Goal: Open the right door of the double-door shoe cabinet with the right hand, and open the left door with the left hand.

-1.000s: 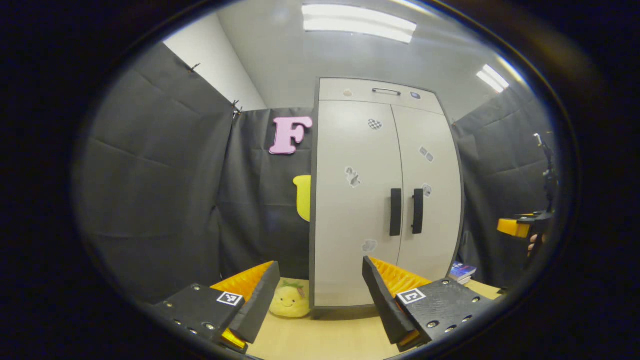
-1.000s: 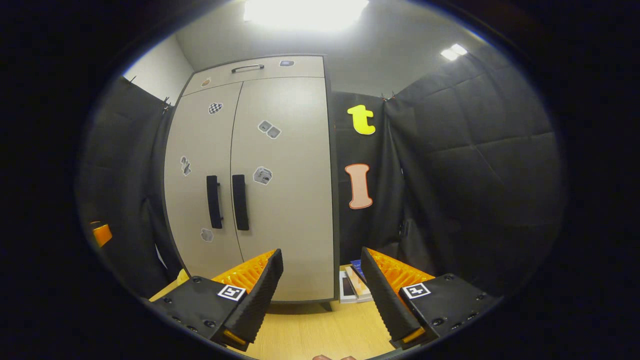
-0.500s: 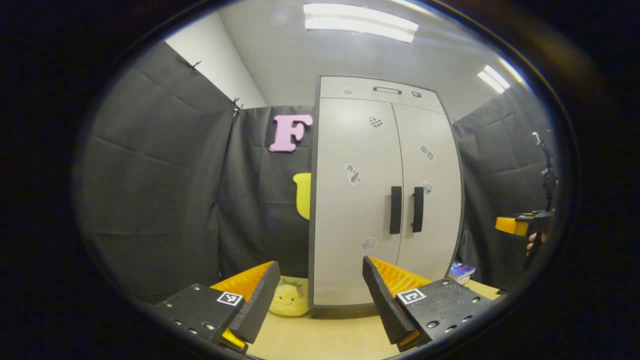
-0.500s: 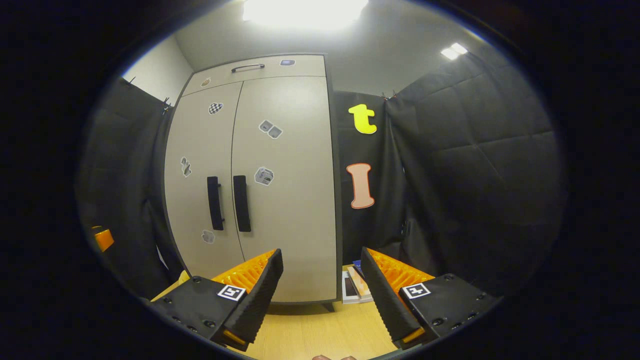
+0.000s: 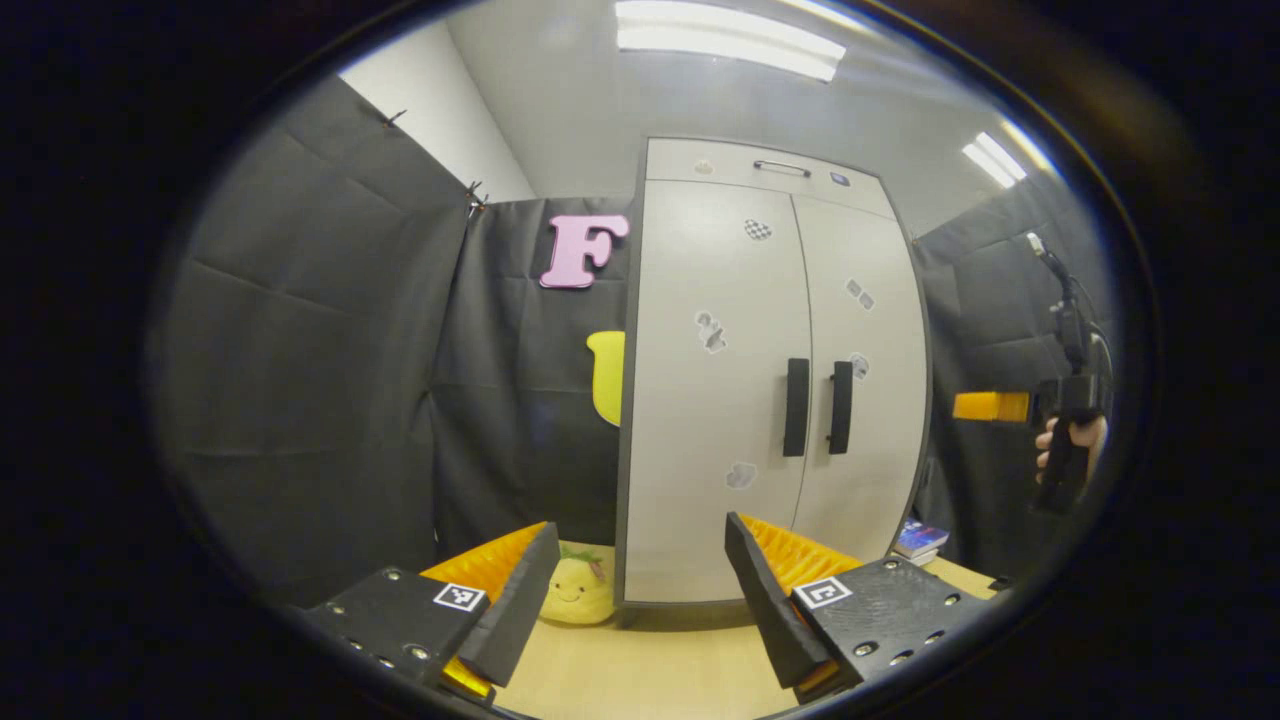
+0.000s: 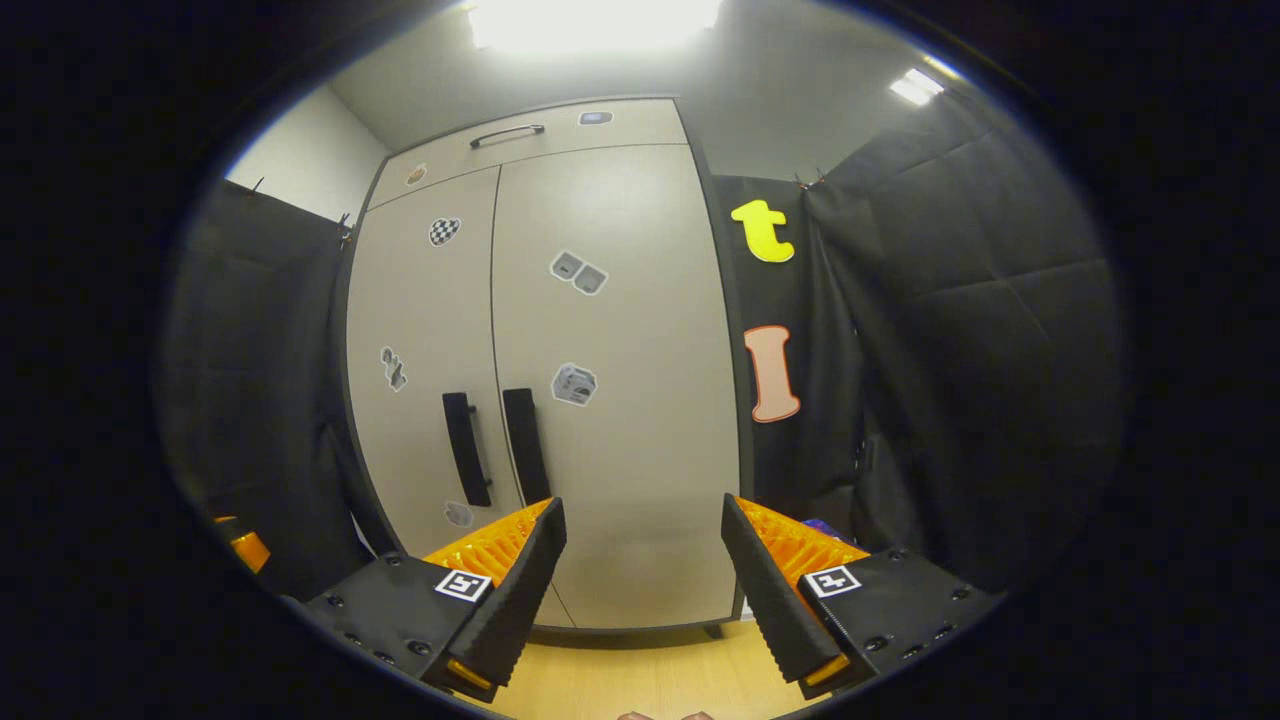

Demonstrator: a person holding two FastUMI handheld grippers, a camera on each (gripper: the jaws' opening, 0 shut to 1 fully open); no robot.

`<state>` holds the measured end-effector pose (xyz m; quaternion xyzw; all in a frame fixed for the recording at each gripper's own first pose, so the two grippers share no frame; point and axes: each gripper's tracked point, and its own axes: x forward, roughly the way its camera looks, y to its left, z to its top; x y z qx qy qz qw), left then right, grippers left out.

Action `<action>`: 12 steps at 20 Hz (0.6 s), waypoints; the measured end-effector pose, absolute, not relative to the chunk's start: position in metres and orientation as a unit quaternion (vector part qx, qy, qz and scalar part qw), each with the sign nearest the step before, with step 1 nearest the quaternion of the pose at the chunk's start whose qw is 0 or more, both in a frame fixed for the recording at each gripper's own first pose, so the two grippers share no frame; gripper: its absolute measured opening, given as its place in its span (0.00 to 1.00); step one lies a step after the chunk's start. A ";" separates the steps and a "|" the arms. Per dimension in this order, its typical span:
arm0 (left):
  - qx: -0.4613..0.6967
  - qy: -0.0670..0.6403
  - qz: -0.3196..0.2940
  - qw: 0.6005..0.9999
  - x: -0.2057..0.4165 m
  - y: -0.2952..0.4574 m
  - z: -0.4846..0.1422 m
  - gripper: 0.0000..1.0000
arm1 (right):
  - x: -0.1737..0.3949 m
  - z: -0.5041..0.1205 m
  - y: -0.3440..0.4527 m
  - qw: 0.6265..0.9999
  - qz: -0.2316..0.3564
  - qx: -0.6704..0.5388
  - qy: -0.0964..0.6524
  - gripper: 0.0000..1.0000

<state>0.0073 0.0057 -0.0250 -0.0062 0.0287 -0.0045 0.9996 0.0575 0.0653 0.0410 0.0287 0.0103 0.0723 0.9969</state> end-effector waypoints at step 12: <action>-0.004 0.043 0.010 0.999 0.012 0.032 -0.035 0.95 | 0.126 0.087 0.148 0.991 0.129 0.018 -0.011 0.98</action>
